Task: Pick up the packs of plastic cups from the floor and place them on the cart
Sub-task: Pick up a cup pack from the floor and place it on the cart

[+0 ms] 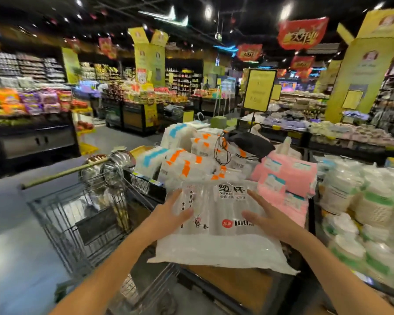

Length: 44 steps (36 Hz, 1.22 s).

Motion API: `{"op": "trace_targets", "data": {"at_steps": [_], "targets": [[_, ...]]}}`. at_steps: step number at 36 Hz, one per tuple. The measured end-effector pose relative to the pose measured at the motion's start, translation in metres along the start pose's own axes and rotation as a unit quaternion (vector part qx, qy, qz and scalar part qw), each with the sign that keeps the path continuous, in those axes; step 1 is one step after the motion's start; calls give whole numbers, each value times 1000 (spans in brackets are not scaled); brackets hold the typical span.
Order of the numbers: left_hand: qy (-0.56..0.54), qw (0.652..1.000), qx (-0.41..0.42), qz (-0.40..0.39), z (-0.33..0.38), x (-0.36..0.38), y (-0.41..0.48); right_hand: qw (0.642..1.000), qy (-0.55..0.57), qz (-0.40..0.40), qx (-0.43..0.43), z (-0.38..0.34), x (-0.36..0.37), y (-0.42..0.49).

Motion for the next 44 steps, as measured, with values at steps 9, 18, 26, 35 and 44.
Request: {"op": "trace_targets", "data": {"at_steps": [9,18,26,35,44], "targets": [[-73,991,-93,55,-103,-63,35,995,-32,-79,-60,-60,72,137],[-76,966,-208,134,-186,-76,76,971,-50,-182,-144,-79,143,278],[-75,937,-258,225,-231,-88,107,942,-58,-240,-228,-114,212,390],[-145,886,-326,295,-327,-61,131,914,-47,-325,-238,-111,332,479],[-205,839,-387,324,-482,-31,188,914,-44,-369,-162,-77,493,560]]}}
Point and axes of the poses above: each hand's wrist, its own y-axis towards the middle knuckle, its own x-axis out of the palm, z = x × y, the point moved 4 cm from there along y, towards the middle knuckle, and after that the axes turned 3 degrees about -z, right-handed, at the moved point
